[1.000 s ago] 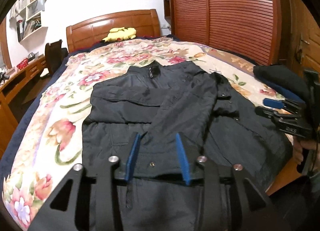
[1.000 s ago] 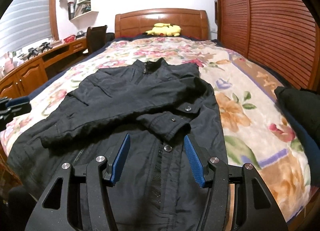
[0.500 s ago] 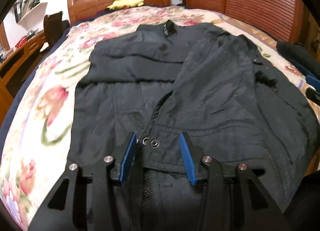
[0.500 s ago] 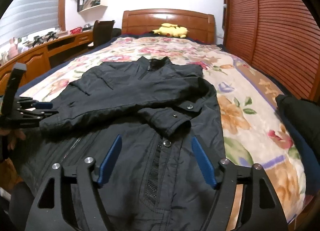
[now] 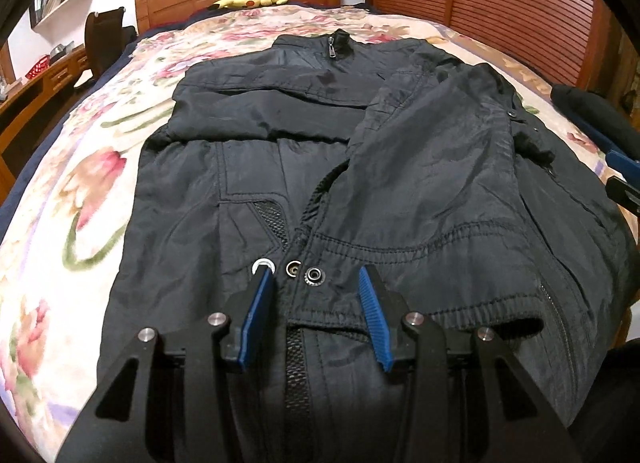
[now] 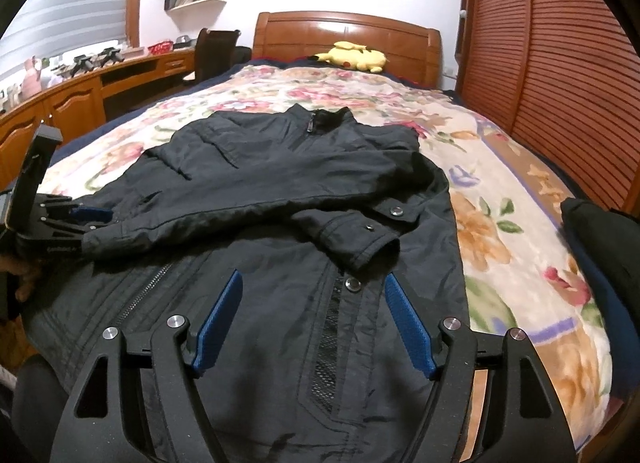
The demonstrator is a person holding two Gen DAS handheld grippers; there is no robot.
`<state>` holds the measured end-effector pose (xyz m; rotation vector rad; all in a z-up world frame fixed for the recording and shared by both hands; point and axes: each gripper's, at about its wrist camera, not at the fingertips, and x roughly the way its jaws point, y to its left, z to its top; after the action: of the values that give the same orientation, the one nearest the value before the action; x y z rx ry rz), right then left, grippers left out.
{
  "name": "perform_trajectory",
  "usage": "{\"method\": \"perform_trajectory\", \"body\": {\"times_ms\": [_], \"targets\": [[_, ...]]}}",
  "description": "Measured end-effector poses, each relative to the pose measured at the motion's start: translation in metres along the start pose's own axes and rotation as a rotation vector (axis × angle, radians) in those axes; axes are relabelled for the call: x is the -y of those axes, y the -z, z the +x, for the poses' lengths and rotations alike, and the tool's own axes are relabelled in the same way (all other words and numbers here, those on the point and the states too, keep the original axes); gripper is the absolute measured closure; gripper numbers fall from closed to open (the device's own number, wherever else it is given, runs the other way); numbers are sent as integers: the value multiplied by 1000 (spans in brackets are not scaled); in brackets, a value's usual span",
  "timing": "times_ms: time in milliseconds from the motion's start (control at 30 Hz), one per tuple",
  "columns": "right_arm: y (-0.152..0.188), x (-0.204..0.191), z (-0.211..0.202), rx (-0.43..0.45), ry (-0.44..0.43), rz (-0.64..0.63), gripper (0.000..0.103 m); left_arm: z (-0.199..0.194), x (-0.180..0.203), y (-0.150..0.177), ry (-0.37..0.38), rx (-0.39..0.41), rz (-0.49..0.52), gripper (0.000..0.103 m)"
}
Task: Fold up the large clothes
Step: 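Grasp the folded hem again with the left tool, straighten it, release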
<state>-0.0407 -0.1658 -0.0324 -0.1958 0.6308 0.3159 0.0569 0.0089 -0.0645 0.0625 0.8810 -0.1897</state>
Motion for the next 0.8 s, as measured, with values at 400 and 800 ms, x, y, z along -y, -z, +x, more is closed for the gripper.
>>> {"method": "perform_trajectory", "body": {"times_ms": [400, 800], "targets": [[0, -5, 3, 3, -5, -3, 28, -8, 8, 2, 32, 16, 69, 94], [1, -2, 1, 12, -7, 11, 28, -65, -52, -59, -86, 187, 21, 96]]}}
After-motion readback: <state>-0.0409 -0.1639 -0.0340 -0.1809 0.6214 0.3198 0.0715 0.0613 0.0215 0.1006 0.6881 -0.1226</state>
